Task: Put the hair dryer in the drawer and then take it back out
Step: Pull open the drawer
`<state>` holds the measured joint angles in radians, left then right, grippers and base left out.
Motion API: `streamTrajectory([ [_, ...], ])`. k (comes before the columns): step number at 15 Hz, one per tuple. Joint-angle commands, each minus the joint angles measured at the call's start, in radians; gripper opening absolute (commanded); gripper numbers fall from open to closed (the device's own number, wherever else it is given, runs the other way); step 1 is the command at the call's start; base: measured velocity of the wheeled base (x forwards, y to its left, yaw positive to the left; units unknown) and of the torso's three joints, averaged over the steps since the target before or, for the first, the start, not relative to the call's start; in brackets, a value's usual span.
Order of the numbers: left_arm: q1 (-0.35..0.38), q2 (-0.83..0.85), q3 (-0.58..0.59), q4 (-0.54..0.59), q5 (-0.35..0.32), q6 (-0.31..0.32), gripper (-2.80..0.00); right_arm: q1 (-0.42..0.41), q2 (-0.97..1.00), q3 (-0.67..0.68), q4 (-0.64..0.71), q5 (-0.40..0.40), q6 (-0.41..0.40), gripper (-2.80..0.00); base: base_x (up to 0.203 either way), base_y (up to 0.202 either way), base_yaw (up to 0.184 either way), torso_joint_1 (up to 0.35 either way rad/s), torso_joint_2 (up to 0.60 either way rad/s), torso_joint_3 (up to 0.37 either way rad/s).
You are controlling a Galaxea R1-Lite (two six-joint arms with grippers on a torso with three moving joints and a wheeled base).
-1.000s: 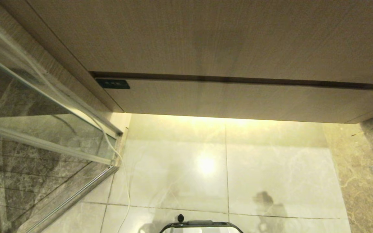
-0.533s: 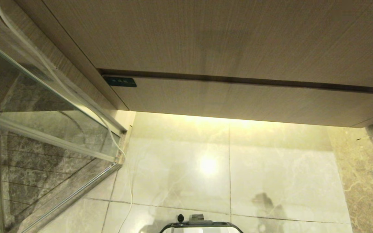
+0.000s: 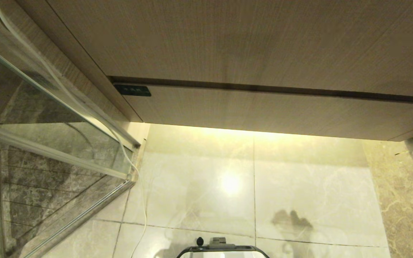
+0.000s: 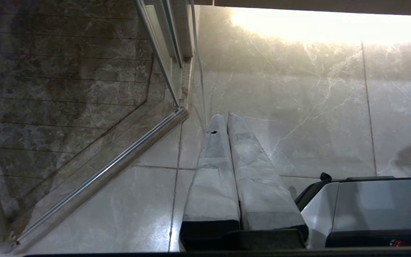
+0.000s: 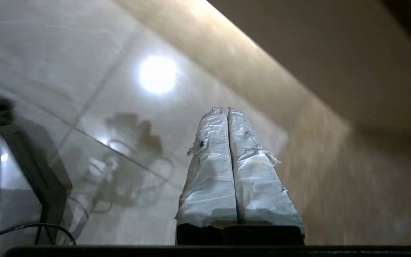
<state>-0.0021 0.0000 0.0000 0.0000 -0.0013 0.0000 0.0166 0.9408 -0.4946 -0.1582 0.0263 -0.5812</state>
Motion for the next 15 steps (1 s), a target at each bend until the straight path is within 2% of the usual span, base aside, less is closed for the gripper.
streamTrajectory([
  [1,0.001,0.0,0.002,0.0,0.0,0.0,-2.8,0.042,0.036,-0.035,-0.004,0.15,-0.085,-2.8,0.0,0.0,0.0,0.0,0.0,0.0],
  [2,-0.001,0.0,0.0,0.0,0.0,0.0,-2.8,0.046,0.048,-0.048,0.001,0.18,-0.114,0.0,0.0,0.0,0.0,0.0,0.0,0.0],
  [4,0.001,0.0,0.0,0.0,0.0,0.0,-2.8,0.055,0.154,-0.112,0.033,0.399,-0.252,0.0,0.0,0.0,0.0,0.0,0.0,0.0],
  [5,-0.001,0.0,0.0,0.0,0.0,0.0,-2.8,0.059,0.215,-0.162,0.078,0.476,-0.361,0.0,0.0,0.0,0.0,0.0,0.0,0.0],
  [6,-0.001,0.0,0.0,0.0,0.0,0.0,-2.8,0.063,0.257,-0.211,0.13,0.496,-0.465,0.0,0.0,0.0,0.0,0.0,0.0,0.0],
  [10,0.001,0.0,0.002,0.0,0.0,0.0,-2.8,0.067,0.407,-0.354,0.182,0.494,-0.596,0.0,0.0,0.0,0.0,0.0,0.0,0.0],
  [11,0.001,0.0,0.002,0.0,0.0,0.0,-2.8,0.068,0.411,-0.358,0.183,0.492,-0.605,0.0,0.0,0.0,0.0,0.0,0.0,0.0],
  [12,-0.001,0.0,0.0,0.0,0.0,0.0,-2.8,0.067,0.429,-0.378,0.183,0.463,-0.65,0.0,0.0,0.0,0.0,0.0,0.0,0.0],
  [14,-0.001,0.0,0.0,0.0,0.0,0.0,-2.8,0.066,0.516,-0.441,0.187,0.396,-0.806,0.0,0.0,0.0,0.0,0.0,0.0,0.0],
  [15,-0.001,0.0,0.0,0.0,0.0,0.0,-2.8,0.066,0.547,-0.462,0.186,0.377,-0.825,0.0,0.0,0.0,0.0,0.0,0.0,0.0],
])
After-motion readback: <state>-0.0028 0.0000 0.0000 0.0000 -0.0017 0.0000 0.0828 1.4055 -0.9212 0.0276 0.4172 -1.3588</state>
